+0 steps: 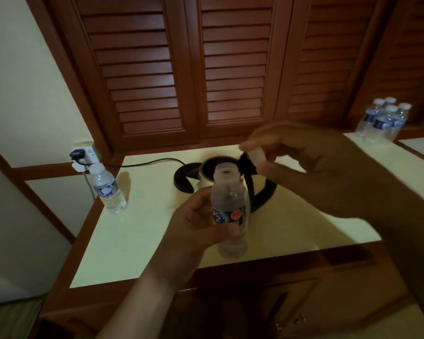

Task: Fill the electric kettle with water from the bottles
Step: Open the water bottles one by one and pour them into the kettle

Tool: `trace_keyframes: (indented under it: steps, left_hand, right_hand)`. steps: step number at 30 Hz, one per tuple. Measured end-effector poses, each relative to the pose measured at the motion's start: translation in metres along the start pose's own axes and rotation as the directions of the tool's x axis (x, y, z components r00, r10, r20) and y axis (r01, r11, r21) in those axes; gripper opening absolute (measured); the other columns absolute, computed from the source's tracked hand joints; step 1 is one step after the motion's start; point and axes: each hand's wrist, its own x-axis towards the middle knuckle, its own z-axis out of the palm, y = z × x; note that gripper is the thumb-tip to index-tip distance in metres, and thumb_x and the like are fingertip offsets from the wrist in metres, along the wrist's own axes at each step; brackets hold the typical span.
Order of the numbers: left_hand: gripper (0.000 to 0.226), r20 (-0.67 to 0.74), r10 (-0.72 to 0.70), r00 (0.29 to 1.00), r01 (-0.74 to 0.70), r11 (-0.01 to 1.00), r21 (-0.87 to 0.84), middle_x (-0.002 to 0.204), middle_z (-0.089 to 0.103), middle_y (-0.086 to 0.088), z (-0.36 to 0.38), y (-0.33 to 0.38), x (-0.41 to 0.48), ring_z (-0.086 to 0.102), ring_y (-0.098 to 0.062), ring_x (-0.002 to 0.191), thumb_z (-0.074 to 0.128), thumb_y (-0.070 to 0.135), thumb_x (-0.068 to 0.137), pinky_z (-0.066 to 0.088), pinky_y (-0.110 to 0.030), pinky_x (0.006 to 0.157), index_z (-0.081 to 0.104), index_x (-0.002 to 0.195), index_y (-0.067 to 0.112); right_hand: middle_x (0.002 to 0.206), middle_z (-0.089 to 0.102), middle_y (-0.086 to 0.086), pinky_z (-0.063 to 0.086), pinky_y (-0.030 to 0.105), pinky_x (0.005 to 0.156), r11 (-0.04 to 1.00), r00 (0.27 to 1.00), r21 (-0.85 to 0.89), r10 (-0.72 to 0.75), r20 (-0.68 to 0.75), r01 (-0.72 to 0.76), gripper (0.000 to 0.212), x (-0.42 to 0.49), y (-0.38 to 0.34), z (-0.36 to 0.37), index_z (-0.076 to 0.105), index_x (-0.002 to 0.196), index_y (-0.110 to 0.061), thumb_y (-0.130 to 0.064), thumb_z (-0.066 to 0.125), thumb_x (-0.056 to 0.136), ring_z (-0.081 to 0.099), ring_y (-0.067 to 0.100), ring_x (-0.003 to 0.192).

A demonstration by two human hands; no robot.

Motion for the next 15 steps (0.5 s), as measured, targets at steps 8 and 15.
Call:
trace_keyframes:
  steps: [8, 15]
  left_hand:
    - [0.061, -0.189, -0.053, 0.981, 0.103, 0.959, 0.264, 0.114, 0.078, 0.002, 0.010, -0.025, -0.021, 0.075, -0.016, 0.105, 0.087, 0.009, 0.066, 0.061, -0.029, 0.082, 0.064, 0.121, 0.018]
    - [0.059, -0.247, -0.128, 0.961, 0.191, 0.949, 0.252, 0.115, 0.078, 0.005, 0.014, -0.030, -0.029, 0.075, -0.016, 0.106, 0.086, -0.002, 0.070, 0.059, -0.050, 0.096, 0.064, 0.120, 0.021]
  right_hand:
    - [0.103, 0.069, -0.022, 0.042, 0.003, 0.080, 0.833, 0.834, 0.204, 0.541, -0.108, -0.514, 0.017, -0.094, 0.074, 0.094, 0.067, 0.102, -0.028, -0.023, 0.077, 0.089, 0.063, -0.005, 0.099]
    - [0.108, 0.064, -0.026, 0.041, 0.030, 0.101, 0.790, 0.800, -0.125, 0.594, -0.084, -0.600, 0.011, -0.111, 0.126, 0.130, 0.066, 0.096, -0.030, -0.032, 0.074, 0.088, 0.051, 0.009, 0.115]
